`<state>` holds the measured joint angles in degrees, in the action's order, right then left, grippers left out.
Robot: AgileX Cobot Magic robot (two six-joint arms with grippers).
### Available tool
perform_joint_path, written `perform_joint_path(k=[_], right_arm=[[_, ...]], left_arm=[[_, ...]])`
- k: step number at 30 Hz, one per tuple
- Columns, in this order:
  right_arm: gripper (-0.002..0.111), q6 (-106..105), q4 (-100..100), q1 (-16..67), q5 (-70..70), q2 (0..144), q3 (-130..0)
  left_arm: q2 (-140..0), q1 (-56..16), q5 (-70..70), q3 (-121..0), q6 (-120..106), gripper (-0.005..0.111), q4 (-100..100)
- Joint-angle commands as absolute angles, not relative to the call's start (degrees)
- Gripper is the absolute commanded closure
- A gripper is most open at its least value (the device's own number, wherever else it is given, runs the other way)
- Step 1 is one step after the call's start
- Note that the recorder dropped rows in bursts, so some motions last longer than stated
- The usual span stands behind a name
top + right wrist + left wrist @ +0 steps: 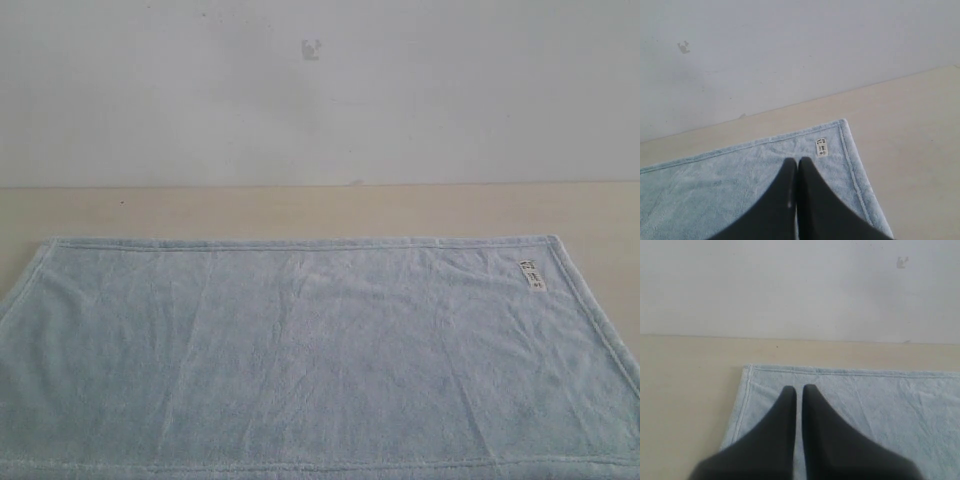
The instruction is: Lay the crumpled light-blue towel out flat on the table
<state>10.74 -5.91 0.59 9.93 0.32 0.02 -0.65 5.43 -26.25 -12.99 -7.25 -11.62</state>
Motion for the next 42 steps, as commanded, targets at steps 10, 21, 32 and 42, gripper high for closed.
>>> perform_joint_path(k=[10,21,32,42], right_arm=[[0.108,10.66,-5.78,0.51,9.65,0.0,0.0],[0.108,10.66,-5.78,0.51,9.65,0.0,0.0],[0.108,10.66,-5.78,0.51,9.65,0.0,0.0],[0.108,10.66,-5.78,0.51,9.65,0.0,0.0]], left_arm=[[0.0,5.43,-14.25,-5.16,-7.0,0.103,-12.24],[0.0,4.51,-3.12,0.0,0.74,0.103,-9.0],[0.0,1.32,-2.84,0.0,-0.52,0.103,-9.0],[0.0,1.32,-2.85,0.0,-0.98,0.103,-9.18]])
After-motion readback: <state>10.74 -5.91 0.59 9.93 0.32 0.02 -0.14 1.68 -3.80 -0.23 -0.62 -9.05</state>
